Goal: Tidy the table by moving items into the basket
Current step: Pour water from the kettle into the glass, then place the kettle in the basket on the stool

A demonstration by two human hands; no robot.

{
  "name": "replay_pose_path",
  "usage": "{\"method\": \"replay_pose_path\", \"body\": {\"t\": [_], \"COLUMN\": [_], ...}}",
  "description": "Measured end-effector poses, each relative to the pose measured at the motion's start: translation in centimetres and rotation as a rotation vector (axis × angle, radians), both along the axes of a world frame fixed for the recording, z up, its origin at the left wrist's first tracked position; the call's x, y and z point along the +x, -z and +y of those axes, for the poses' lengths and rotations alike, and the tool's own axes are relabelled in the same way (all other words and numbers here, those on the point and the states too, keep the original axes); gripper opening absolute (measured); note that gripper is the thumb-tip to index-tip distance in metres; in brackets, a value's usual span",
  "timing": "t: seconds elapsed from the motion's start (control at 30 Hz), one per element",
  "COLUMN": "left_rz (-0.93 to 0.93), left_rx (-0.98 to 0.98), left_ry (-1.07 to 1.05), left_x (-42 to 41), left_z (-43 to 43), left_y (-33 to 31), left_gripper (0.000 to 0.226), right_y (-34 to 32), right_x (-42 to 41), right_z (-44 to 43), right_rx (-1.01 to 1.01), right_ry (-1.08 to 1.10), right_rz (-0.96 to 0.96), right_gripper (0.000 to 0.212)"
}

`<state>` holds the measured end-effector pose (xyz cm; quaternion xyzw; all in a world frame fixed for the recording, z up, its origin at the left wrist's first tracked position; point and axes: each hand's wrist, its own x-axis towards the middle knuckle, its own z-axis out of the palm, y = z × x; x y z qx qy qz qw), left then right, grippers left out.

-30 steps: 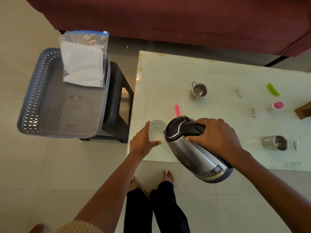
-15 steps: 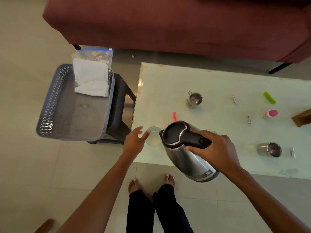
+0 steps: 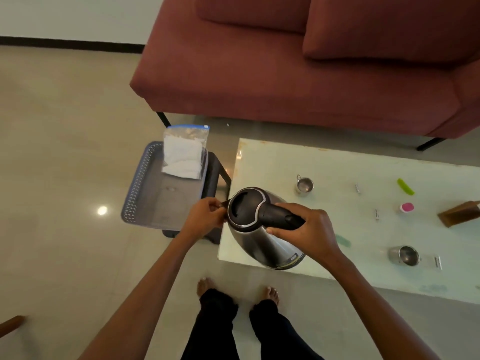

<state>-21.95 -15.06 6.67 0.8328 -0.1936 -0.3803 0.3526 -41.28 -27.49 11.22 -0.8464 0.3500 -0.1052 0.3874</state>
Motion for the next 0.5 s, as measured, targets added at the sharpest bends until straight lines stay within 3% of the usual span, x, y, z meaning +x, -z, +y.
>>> {"method": "replay_pose_path", "body": {"t": [0.2, 0.33, 0.5], "left_rz": [-0.113, -0.188, -0.218], "left_rx": [0.016, 0.042, 0.109], "left_ry": [-0.135, -0.213, -0.196], "left_x": [7.4, 13.2, 21.4], "left_z": [4.7, 7.9, 10.8], "left_y": [-2.6, -2.8, -1.9], "left_gripper": [0.021, 0.007, 0.002], "right_y": [-0.9, -0.2, 1.4], "right_x": [8.0, 14.8, 23.5], "right_z": [2.3, 4.6, 6.8], "right_rx": [0.168, 0.208, 0.099], "right_ry": [-0.139, -0.206, -0.319], "right_rz": [-0.015, 0.086, 0.350], "right_gripper": [0.051, 0.049, 0.050]}}
